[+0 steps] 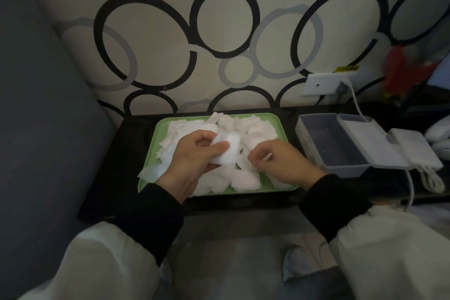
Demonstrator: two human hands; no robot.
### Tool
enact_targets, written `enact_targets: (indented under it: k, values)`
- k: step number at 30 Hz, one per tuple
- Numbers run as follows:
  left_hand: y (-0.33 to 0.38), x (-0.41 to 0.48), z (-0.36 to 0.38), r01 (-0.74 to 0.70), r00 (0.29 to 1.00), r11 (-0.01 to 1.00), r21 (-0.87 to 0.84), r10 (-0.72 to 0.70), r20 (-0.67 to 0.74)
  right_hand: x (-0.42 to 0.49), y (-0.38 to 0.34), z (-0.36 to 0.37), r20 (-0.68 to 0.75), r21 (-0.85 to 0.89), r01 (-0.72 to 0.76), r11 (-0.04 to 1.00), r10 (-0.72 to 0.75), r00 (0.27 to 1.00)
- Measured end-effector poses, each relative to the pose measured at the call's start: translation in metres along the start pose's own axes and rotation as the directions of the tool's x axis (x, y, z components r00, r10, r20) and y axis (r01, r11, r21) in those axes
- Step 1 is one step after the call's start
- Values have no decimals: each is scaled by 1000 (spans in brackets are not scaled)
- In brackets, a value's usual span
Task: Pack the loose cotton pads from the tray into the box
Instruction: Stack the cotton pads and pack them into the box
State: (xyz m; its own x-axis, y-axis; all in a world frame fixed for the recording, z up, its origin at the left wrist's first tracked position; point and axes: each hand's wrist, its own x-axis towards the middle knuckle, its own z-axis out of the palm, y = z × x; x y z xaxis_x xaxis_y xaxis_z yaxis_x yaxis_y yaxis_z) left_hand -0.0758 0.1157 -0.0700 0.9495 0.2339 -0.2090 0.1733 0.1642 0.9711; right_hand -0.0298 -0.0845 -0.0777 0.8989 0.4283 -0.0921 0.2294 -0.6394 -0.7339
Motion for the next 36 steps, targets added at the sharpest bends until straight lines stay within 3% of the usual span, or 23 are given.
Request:
enact_targets:
  k: [2, 5, 15, 20, 23, 28, 32, 36]
  values:
    - [-3, -1, -2, 13, 999, 1000, 0, -13, -30, -1, 8, 9, 102, -243, 53, 969, -29, 994]
    - [-3, -4, -4, 21, 999, 1000, -2, -21, -26, -2, 4, 20, 127, -389, 126, 913, -82, 988]
    - [-4, -8, -13, 40, 999, 998, 56, -39, -23, 6, 3, 26, 182, -522, 120, 844, -27, 983]
    - [-6, -7, -17, 35, 999, 998, 51, -34, -23, 10, 4, 32, 194, -464, 80, 882, 13, 981]
    - [-7, -5, -19, 43, 999, 998, 46, -42, -21, 12, 5, 34, 142, -444, 95, 891, -35, 989]
    - [-9, -1, -22, 41, 999, 998, 54, -40, -27, 16, 2, 27, 70, -295, 97, 951, -80, 994]
    - [-12, 5, -24, 61, 997, 995, 73, -58, -47, 16, 0, 14, -44, 120, 15, 993, -10, 999]
    - [-16, 6, -24, 73, 997, 995, 70, -71, -38, 17, 1, 11, -165, 447, -38, 894, 124, 979]
